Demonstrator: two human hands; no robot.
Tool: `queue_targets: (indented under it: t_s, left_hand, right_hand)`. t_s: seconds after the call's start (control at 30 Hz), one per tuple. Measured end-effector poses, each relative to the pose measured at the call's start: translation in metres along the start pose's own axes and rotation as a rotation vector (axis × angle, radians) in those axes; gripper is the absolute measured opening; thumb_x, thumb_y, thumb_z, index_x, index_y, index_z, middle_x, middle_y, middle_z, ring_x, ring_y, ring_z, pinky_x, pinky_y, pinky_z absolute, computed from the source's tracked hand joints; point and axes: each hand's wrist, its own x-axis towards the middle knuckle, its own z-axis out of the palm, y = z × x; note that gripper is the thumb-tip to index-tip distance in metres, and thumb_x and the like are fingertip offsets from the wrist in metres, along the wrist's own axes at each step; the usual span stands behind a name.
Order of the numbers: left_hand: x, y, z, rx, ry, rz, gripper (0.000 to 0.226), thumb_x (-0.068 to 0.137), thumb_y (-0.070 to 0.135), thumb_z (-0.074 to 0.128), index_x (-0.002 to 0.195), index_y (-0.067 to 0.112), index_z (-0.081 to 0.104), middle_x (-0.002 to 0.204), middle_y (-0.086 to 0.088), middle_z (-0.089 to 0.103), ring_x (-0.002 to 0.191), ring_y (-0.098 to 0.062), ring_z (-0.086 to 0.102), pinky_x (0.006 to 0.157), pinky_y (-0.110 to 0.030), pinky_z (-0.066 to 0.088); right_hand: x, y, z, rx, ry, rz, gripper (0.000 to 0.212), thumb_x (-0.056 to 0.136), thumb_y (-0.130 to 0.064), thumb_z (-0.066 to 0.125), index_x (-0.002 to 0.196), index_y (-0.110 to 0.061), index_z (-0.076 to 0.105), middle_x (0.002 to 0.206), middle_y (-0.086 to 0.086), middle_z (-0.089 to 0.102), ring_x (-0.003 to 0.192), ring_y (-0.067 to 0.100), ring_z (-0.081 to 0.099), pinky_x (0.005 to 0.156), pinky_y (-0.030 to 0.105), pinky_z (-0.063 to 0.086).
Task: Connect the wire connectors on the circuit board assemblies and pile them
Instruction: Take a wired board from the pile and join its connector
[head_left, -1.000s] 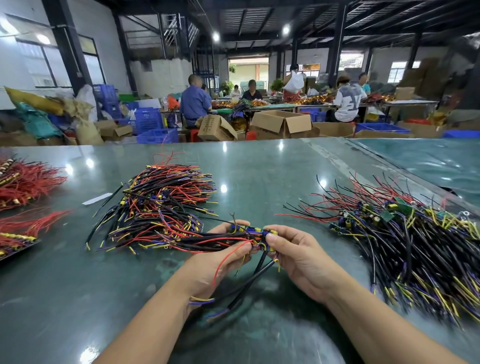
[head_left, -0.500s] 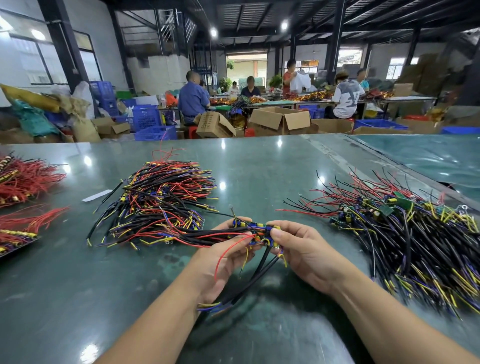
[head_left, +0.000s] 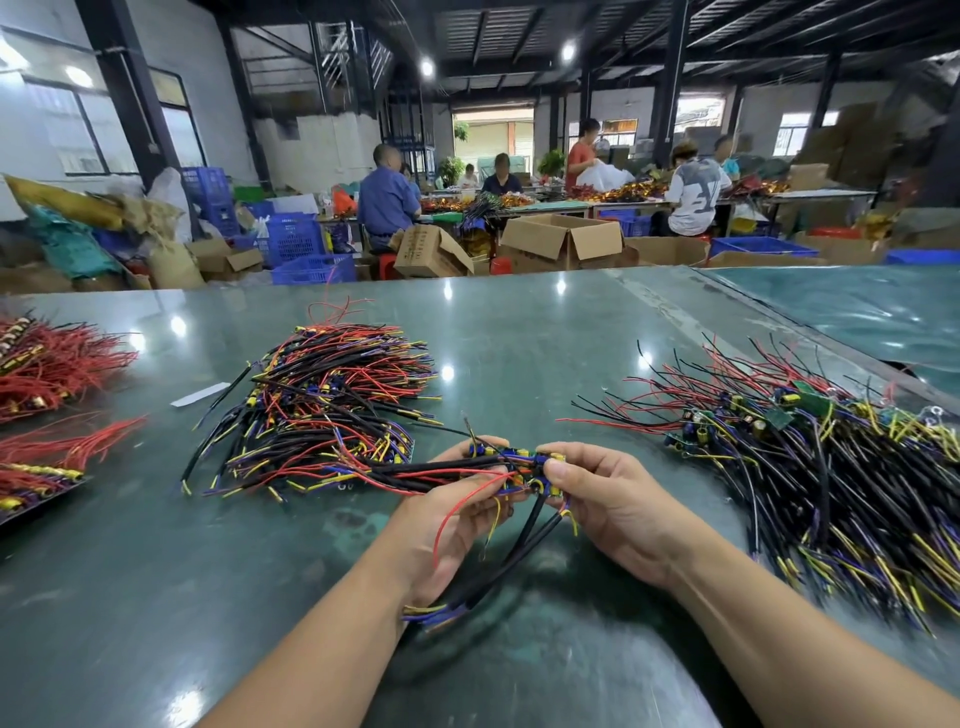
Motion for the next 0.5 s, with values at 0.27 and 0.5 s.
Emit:
queue_targets:
  t_s: [0.27, 0.5]
  left_hand:
    - [0.0037, 0.0003, -0.0009, 0.019, 0.016, 0.006, 0.03, 0.069, 0.006, 0.064, 0.099, 0.01, 0.064, 0.085, -0.011, 0.069, 0.071, -0.021, 0.067, 0.067, -0.025, 0.052]
    - [0.0078, 0.0006, -0.0026, -0.074, 0.002, -0.067, 0.028, 0.067, 0.005, 0.064, 0.094, 0.008, 0.066, 0.085, -0.014, 0.071, 0.067, -0.022, 0.069, 0.067, -0.027, 0.057]
  right_hand:
    - [0.0027, 0.0014, -0.0017, -0.016, 0.023, -0.01, 0.022, 0.064, -0.008, 0.07, 0.085, -0.004, 0.073, 0.087, 0.016, 0.069, 0.072, 0.018, 0.063, 0.069, 0.023, 0.049]
    - [0.0021, 0.0007, -0.0012, 0.028, 0.013, -0.001, 0.02, 0.067, -0.007, 0.068, 0.086, -0.002, 0.071, 0.086, 0.015, 0.071, 0.069, 0.016, 0.066, 0.06, 0.02, 0.051]
